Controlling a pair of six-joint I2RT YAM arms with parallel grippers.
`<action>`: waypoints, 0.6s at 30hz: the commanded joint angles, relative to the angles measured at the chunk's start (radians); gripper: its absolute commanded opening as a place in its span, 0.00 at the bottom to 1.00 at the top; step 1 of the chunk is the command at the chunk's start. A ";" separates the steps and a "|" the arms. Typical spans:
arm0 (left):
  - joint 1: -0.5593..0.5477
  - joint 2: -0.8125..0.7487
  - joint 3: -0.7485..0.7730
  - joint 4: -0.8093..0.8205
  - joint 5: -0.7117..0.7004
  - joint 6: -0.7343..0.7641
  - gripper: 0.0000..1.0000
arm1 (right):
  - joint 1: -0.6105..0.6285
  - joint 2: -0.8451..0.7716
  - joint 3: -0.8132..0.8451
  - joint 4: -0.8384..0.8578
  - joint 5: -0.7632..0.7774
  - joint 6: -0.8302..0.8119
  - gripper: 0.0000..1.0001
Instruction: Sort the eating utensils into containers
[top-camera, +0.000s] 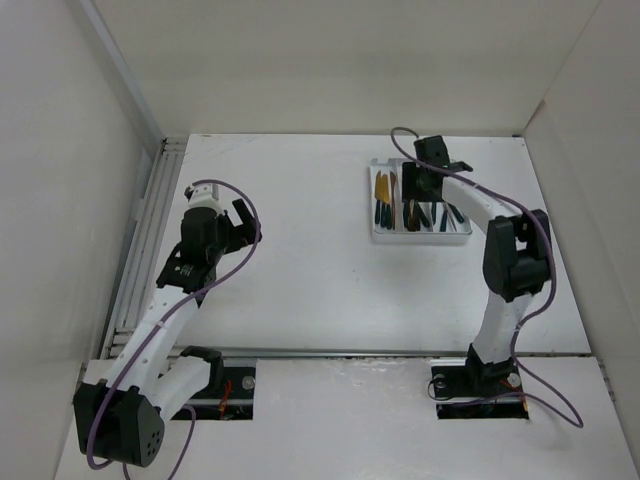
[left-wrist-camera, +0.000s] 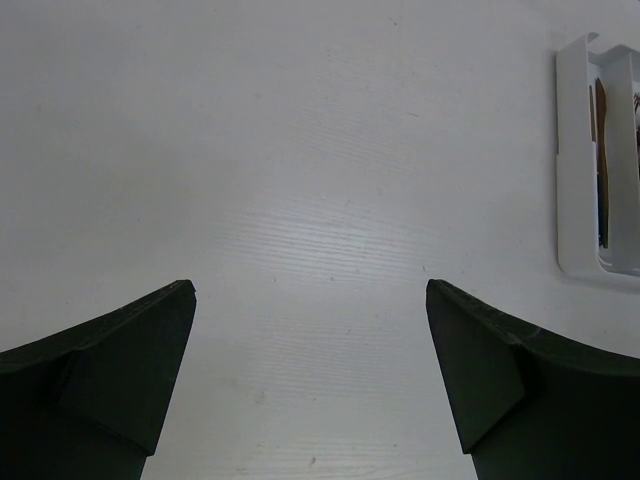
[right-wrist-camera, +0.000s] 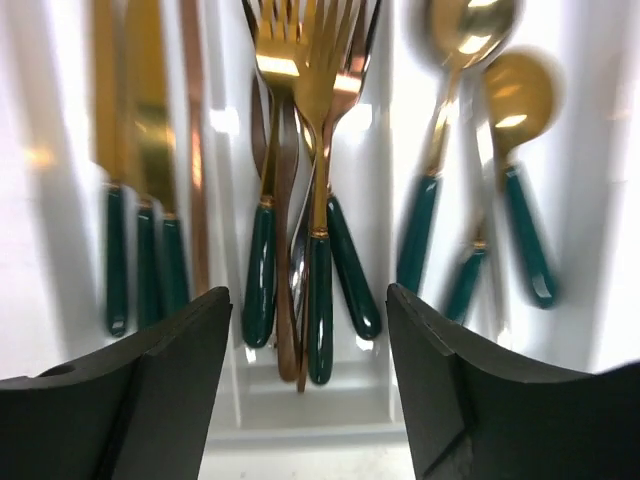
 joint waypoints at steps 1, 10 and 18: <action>0.005 -0.022 -0.003 0.031 0.010 -0.010 1.00 | -0.014 -0.179 0.095 0.000 0.041 -0.004 0.70; 0.005 -0.064 -0.046 0.049 -0.001 -0.019 1.00 | -0.265 -0.408 0.074 -0.099 0.182 0.051 0.88; 0.005 -0.137 -0.144 0.069 -0.001 -0.019 1.00 | -0.564 -0.734 -0.198 -0.043 0.297 0.212 1.00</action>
